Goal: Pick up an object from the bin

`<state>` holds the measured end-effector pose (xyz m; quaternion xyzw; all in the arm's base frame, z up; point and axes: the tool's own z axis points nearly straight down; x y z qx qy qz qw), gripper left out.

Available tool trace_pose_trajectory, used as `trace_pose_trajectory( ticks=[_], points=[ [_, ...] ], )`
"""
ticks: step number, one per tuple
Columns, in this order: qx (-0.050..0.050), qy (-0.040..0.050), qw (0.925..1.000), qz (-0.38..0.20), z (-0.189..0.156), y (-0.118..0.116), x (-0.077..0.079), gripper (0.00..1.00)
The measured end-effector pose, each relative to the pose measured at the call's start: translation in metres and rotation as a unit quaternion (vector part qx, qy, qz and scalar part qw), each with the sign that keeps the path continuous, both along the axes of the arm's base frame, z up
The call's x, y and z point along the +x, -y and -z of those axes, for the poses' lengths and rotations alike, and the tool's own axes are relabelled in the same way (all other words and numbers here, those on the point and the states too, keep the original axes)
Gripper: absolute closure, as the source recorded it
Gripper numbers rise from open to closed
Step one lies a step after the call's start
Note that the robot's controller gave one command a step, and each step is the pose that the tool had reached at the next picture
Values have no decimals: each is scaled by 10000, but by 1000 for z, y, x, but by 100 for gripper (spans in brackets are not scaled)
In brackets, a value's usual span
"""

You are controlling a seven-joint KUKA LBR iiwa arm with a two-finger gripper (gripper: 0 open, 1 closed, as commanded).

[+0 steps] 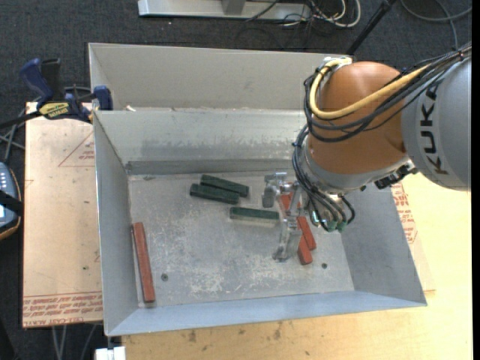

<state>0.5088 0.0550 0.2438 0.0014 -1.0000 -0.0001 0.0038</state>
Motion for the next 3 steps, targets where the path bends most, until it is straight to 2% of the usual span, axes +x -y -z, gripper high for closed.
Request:
trace_pose_trajectory(
  ticks=[1, 2, 3],
  points=[
    [3, 40, 10000, 11, -4, 0, 2, 0],
    [11, 90, 9999, 84, 57, -15, 80, 0],
    [1, 46, 9947, 1027, 83, -56, 111, 0]
  ],
)
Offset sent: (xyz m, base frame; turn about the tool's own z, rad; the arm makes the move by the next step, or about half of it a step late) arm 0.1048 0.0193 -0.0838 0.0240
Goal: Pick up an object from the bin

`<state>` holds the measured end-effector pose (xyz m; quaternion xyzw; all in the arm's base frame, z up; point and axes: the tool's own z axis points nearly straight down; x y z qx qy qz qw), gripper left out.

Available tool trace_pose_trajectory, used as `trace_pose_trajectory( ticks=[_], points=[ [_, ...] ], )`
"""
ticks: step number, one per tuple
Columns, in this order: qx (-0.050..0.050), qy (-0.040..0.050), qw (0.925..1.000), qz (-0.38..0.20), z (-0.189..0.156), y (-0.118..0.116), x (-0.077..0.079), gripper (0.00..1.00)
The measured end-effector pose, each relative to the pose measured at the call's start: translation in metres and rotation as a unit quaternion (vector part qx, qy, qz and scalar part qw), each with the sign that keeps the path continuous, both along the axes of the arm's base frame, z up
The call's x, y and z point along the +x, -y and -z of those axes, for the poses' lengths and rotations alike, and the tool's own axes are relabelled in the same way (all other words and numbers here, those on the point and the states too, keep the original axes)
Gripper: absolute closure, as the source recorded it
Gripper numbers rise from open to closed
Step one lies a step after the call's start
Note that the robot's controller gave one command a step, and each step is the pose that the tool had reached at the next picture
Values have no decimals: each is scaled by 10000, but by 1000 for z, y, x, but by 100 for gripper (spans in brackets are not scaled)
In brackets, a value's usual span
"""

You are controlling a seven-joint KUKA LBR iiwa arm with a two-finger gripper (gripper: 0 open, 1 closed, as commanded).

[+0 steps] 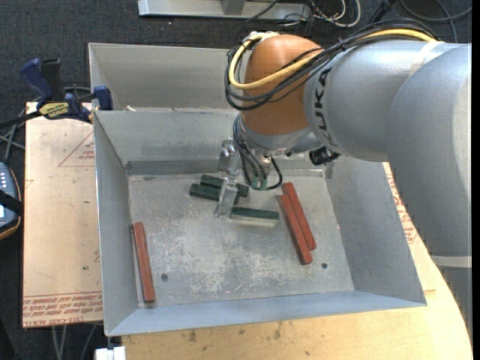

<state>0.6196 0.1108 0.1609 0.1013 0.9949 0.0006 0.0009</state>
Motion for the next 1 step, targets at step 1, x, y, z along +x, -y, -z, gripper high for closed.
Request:
trace_pose_trajectory(
  ticks=[1],
  points=[
    [11, 1, 10000, 95, 20, 6, -1, 0]
  ],
)
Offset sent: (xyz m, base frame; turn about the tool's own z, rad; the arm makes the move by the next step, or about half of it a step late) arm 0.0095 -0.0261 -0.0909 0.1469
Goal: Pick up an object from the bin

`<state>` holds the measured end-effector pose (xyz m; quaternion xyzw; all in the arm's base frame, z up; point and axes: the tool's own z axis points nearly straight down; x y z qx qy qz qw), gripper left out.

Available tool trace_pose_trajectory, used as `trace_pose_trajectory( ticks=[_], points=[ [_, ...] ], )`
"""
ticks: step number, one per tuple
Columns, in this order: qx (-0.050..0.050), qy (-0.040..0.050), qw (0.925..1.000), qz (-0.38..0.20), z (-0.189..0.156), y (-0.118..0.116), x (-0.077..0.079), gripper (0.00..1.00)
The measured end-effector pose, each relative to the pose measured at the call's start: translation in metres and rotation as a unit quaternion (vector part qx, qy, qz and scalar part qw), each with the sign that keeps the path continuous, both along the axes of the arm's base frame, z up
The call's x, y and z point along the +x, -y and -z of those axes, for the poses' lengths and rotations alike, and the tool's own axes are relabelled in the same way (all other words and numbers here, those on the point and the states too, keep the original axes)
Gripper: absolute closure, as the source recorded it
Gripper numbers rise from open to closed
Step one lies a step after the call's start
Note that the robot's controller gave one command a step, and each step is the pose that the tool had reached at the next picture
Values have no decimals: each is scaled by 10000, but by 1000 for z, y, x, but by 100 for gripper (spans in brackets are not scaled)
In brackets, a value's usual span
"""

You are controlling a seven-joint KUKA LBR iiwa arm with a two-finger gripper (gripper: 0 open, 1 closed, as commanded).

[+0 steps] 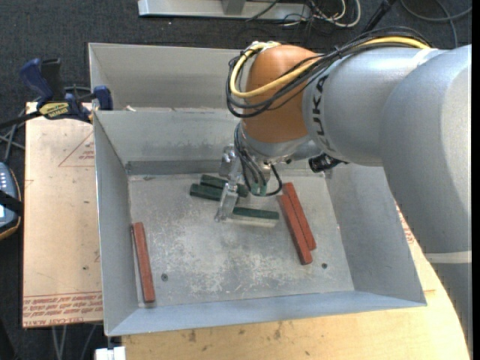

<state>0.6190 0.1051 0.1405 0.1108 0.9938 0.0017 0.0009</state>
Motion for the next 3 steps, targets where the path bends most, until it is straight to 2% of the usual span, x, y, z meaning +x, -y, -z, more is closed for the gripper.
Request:
trace_pose_trajectory(
  ticks=[1, 2, 3],
  points=[
    [-7, 4, 9980, 627, 71, 19, 10, 0],
    [-14, 44, 9991, 425, 66, 19, 16, 100],
    [-14, 47, 9992, 398, 66, 18, 16, 100]
  ],
)
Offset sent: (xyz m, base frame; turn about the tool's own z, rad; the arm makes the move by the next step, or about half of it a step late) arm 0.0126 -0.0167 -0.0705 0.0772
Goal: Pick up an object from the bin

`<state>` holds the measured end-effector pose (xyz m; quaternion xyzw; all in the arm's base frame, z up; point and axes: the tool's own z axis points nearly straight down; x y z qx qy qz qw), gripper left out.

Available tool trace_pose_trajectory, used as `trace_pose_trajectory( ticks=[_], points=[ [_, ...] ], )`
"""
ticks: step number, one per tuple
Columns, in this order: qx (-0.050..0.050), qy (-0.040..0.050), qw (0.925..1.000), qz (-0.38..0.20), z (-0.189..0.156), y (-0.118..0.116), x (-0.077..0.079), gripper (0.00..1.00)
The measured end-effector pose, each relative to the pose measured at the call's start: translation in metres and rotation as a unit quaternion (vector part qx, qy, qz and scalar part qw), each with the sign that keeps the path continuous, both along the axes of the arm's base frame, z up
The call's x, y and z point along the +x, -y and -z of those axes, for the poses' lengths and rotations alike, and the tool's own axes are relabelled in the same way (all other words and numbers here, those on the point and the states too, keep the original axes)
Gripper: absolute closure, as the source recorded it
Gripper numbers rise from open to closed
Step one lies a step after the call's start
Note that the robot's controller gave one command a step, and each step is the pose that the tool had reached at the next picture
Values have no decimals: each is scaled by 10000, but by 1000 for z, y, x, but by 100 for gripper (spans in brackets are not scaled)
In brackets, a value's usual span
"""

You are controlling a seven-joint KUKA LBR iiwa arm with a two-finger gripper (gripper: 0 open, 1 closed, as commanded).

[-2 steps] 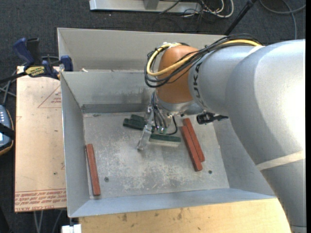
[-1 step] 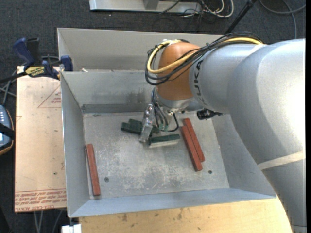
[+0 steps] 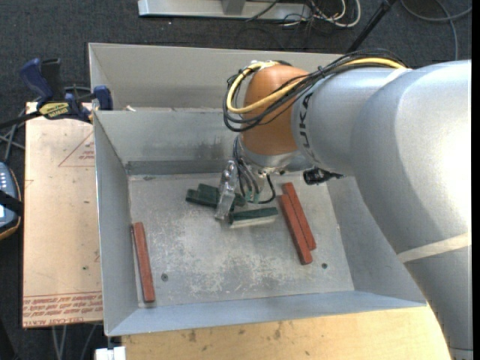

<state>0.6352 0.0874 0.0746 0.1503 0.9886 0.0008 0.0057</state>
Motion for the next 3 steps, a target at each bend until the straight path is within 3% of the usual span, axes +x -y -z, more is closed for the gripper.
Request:
trace_pose_trajectory(
  ticks=[2, 3],
  points=[
    [3, -66, 10000, 2, -24, 0, -3, 100],
    [4, -48, 10000, -1, -41, 0, -1, 100]
  ],
)
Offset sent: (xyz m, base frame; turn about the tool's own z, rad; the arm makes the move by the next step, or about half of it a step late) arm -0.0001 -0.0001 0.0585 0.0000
